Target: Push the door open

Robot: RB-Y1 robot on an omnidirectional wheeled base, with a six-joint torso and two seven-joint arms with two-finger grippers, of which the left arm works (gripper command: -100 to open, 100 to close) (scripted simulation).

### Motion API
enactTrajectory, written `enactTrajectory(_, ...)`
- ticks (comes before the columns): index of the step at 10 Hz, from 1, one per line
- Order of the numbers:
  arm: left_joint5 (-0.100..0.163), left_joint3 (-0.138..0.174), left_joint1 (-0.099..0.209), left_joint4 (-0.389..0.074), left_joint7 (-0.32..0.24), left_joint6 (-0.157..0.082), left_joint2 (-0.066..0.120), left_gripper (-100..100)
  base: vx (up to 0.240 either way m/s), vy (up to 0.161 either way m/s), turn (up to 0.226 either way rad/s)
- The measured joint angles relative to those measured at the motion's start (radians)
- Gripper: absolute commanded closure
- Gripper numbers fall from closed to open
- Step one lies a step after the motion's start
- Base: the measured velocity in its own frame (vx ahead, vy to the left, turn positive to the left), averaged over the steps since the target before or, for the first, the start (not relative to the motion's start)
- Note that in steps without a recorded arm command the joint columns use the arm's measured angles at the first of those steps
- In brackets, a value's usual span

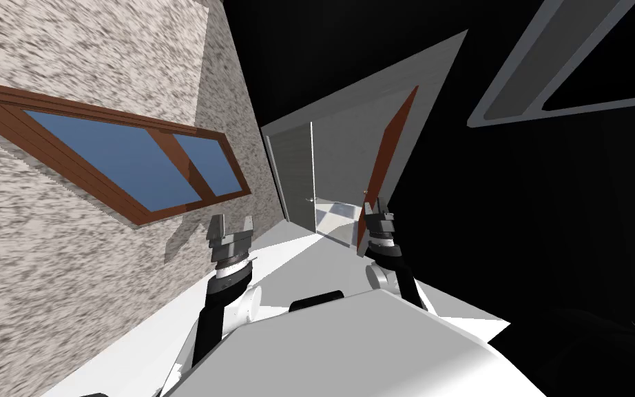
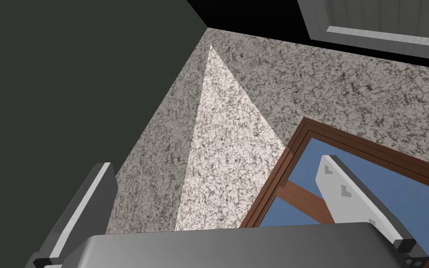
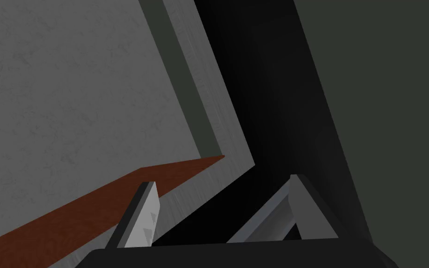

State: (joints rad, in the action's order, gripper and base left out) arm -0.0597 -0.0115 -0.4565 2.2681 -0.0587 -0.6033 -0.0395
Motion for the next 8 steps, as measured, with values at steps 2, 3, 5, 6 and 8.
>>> enactTrajectory(2,-0.003,-0.007,0.015,-0.045,-0.003,-0.009,0.016,-100,0.174,0.012,-0.028)
enactTrajectory(3,-0.004,-0.009,0.028,-0.068,-0.007,-0.009,0.024,-100,0.160,0.021,-0.019)
enactTrajectory(5,-0.006,-0.017,0.046,-0.124,-0.012,-0.022,0.038,-100,0.156,0.018,-0.022)
enactTrajectory(6,-0.009,-0.025,0.053,-0.148,-0.014,-0.027,0.043,-100,0.137,0.031,-0.017)
enactTrajectory(8,-0.013,-0.033,0.073,-0.187,-0.018,-0.024,0.052,-100,0.099,0.011,-0.019)
